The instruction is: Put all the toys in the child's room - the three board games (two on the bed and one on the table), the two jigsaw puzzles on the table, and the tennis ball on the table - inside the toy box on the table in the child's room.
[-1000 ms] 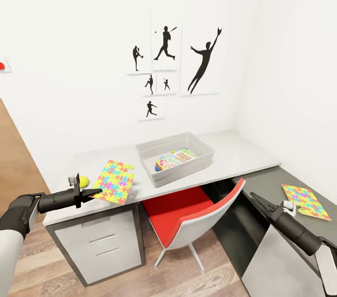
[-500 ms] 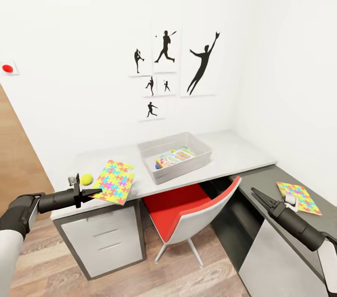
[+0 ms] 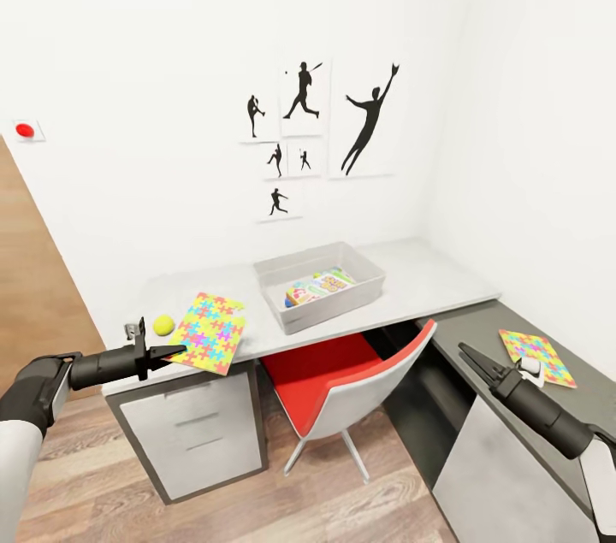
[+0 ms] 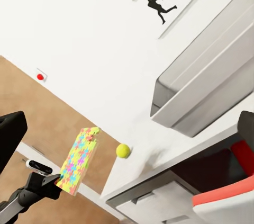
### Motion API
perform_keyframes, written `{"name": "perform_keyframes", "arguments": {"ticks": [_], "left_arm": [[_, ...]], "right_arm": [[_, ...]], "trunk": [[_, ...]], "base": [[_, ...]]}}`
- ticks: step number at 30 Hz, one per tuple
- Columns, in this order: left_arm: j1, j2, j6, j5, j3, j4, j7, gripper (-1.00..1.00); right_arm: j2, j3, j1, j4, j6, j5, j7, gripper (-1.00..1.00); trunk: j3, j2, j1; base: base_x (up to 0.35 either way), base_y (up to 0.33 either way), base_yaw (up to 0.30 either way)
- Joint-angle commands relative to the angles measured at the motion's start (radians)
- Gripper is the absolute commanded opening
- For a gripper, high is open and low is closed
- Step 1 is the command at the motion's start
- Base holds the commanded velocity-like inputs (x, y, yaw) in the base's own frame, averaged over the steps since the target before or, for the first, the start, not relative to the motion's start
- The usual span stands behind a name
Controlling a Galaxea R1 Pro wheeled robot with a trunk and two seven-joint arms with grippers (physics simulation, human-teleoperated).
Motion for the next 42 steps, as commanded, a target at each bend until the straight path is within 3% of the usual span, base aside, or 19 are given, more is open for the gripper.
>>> {"name": "perform_keyframes", "arguments": {"ticks": [1, 20, 34, 39, 42], "left_arm": [[-0.001, -0.001, 0.010, -0.011, 0.004, -0.001, -0.008, -1.00], [-0.001, 0.002, 0.008, -0.011, 0.004, -0.001, -0.008, -1.00], [-0.001, 0.055, -0.001, -0.008, 0.004, -0.006, -0.008, -1.00], [-0.001, 0.090, -0.001, -0.004, 0.004, -0.054, -0.008, -1.00], [-0.001, 0.097, -0.001, -0.003, 0.003, -0.067, -0.008, -1.00]], "right_arm": [[0.000, 0.000, -0.001, 0.000, 0.005, -0.004, 0.001, 1.00], [0.000, 0.000, -0.001, 0.000, 0.002, -0.004, 0.003, 1.00], [0.000, 0.000, -0.001, 0.001, 0.002, -0.004, 0.007, 1.00], [0.000, 0.002, -0.001, -0.001, 0.002, -0.004, 0.006, 1.00], [0.001, 0.004, -0.001, -0.002, 0.000, -0.004, 0.004, 1.00]], "trunk": [[0.002, 0.006, -0.004], [0.061, 0.139, -0.077], [0.105, 0.237, -0.130], [0.121, 0.272, -0.149], [0.131, 0.293, -0.161]], "base": [[0.000, 0.000, 0.000], [0.000, 0.000, -0.024], [0.000, 0.000, -0.262], [0.000, 0.000, -0.279], [0.000, 0.000, -0.279]]}}
